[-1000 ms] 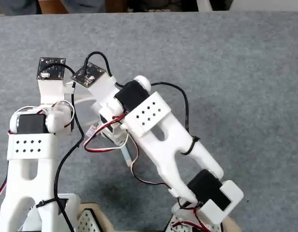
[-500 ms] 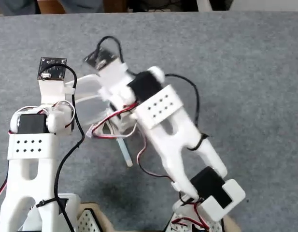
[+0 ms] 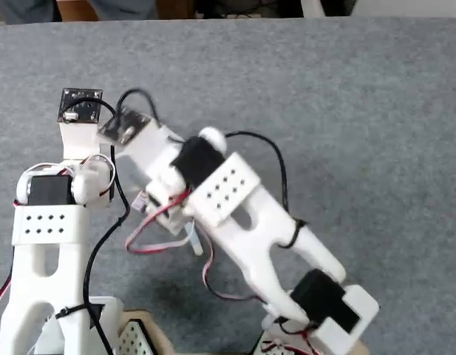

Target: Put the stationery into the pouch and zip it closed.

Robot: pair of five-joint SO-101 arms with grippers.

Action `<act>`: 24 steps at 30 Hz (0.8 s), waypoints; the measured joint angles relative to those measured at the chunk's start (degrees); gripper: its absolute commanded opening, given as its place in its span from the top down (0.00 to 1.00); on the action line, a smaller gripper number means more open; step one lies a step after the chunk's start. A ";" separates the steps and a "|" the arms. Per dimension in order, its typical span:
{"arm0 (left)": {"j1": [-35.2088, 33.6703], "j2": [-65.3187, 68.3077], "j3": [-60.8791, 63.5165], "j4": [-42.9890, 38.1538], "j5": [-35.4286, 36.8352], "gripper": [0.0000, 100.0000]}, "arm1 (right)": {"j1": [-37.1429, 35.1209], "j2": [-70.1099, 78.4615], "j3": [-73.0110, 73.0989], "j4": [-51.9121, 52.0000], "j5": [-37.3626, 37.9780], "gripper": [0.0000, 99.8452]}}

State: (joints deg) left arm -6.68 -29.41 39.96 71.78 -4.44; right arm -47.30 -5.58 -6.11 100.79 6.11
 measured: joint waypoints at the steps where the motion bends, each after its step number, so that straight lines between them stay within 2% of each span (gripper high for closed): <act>1: 0.00 0.00 0.00 0.00 0.00 0.97 | -0.18 -0.26 0.00 0.00 0.09 0.99; 16: -1.14 0.00 0.00 0.00 0.09 0.97 | 3.78 6.86 -4.66 -0.09 0.09 0.98; 21: -2.11 0.00 0.00 0.00 0.18 0.97 | 4.31 9.23 -7.65 -0.09 0.09 0.89; 24: -2.55 0.00 0.00 0.00 0.18 0.97 | 4.92 10.29 -8.53 -0.26 0.09 0.89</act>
State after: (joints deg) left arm -9.23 -29.41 39.96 71.78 -4.26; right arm -42.37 4.70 -14.64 100.53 6.20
